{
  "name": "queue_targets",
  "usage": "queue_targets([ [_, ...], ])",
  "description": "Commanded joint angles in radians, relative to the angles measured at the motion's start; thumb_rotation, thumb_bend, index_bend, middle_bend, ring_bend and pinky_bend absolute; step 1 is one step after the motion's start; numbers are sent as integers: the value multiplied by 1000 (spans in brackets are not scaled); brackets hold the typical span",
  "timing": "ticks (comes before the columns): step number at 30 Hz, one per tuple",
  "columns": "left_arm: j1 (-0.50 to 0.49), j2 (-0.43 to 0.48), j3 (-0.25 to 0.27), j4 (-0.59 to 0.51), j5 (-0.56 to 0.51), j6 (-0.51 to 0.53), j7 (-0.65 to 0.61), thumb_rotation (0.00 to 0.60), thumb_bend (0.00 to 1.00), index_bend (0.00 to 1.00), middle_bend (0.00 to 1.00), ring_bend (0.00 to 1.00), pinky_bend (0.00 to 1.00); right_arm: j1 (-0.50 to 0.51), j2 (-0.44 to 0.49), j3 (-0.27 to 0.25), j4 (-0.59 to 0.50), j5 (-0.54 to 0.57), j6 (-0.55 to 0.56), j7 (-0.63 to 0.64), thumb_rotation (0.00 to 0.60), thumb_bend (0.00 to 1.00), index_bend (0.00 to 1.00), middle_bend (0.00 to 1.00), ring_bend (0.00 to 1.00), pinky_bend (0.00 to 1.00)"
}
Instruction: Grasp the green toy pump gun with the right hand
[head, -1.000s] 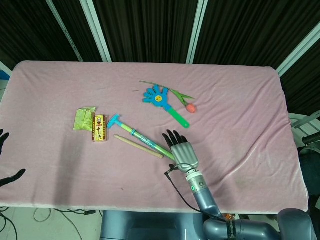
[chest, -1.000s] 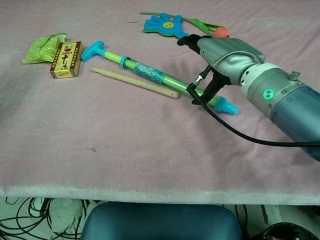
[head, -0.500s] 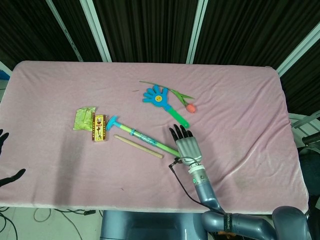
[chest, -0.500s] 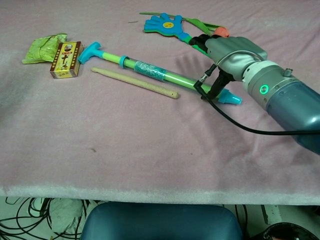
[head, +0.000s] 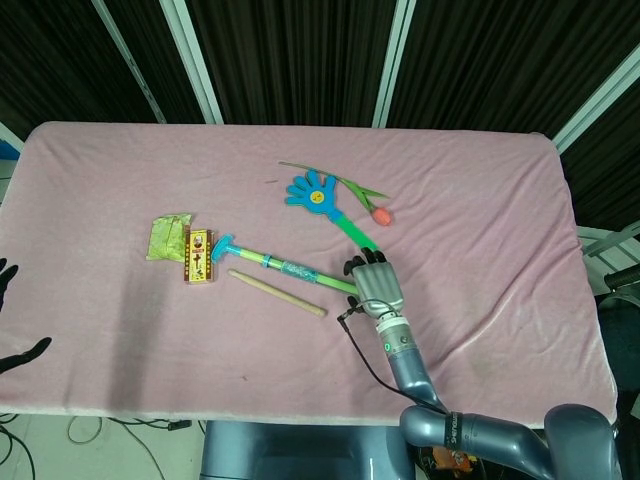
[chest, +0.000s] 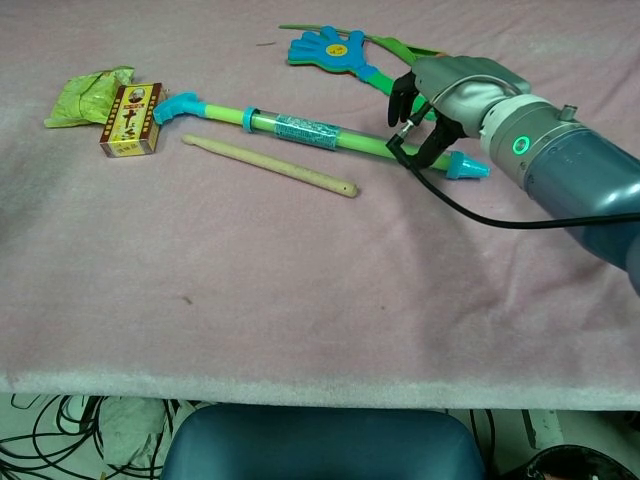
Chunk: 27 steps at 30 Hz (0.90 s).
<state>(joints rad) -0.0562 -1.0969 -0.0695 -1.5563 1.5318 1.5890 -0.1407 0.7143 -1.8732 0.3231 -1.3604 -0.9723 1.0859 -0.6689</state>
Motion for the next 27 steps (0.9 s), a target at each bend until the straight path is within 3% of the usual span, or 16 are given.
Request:
queue_targets([
  [1, 0, 1, -1, 0, -2, -1, -2, 600, 0, 0, 0, 0, 0, 16, -14, 4, 13, 12, -10, -8, 600, 364, 447, 367, 176, 202],
  [16, -2, 6, -4, -1, -8, -8, -19, 600, 0, 0, 0, 0, 0, 55, -60, 5, 94, 62, -25, -24, 600, 401, 479, 383, 181, 202],
  [21, -2, 7, -3, -3, -7, -7, -21, 600, 0, 0, 0, 0, 0, 56, -60, -8, 102, 59, -24, -20, 600, 471, 545, 443, 235, 204],
  [23, -1, 7, -3, -3, -7, -7, -22, 600, 0, 0, 0, 0, 0, 55, -60, -13, 105, 60, -25, -17, 600, 527, 626, 512, 318, 247],
  [27, -2, 7, -4, -2, -7, -6, -22, 600, 0, 0, 0, 0, 0, 50, -55, -22, 102, 27, -19, 23, 600, 626, 813, 672, 576, 586],
])
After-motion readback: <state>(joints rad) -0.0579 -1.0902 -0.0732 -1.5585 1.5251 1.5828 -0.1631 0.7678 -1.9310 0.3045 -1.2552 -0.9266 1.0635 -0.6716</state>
